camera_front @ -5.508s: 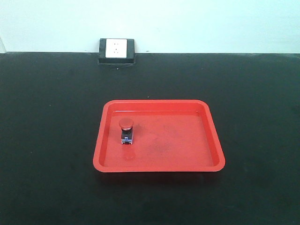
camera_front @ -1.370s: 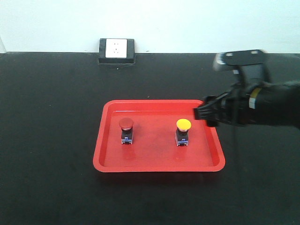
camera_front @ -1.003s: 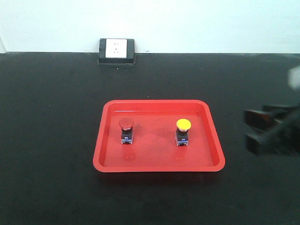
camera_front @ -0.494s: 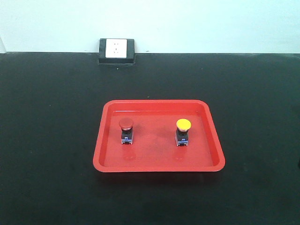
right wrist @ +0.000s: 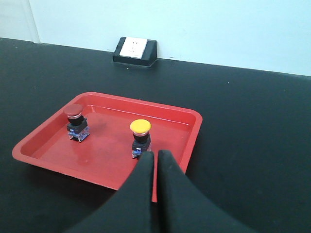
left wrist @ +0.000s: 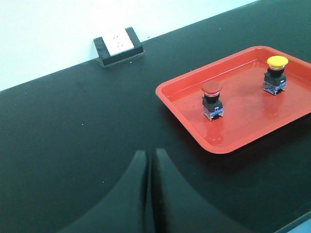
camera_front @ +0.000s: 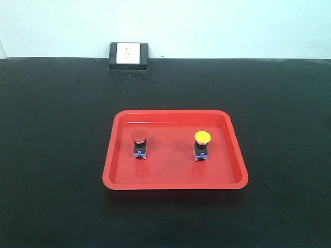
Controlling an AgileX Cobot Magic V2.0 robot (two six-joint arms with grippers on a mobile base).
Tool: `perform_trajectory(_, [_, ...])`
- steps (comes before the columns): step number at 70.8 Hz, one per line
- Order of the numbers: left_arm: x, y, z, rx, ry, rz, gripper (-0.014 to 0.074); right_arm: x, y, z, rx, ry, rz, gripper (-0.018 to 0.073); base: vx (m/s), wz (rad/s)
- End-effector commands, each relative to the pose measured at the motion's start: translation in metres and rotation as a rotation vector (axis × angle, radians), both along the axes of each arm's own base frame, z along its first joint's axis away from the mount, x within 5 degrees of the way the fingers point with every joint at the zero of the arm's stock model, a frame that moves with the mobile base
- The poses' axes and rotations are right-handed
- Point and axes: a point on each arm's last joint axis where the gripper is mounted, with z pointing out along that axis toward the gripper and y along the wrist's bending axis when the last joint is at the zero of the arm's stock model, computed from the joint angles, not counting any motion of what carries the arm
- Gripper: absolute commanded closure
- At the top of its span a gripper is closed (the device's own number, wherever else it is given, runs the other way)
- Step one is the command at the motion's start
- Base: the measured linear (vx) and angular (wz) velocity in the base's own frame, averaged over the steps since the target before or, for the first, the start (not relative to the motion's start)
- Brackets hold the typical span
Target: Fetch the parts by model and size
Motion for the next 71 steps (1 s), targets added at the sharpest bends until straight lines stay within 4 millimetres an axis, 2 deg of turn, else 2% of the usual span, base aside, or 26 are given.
perform_trajectory(1, [0.0016, -0.0025, 0.0119, -0.025, -0.067, -0.020, 0.0601, 0.0009, 0.0005, 0.0144, 0.015, -0.088, 0.004, 0.0569, 0.00, 0.00])
perform_trajectory(71, [0.0011, -0.0028, 0.0126, -0.033, -0.074, -0.024, 0.0601, 0.0009, 0.0005, 0.0144, 0.015, -0.088, 0.004, 0.0569, 0.00, 0.00])
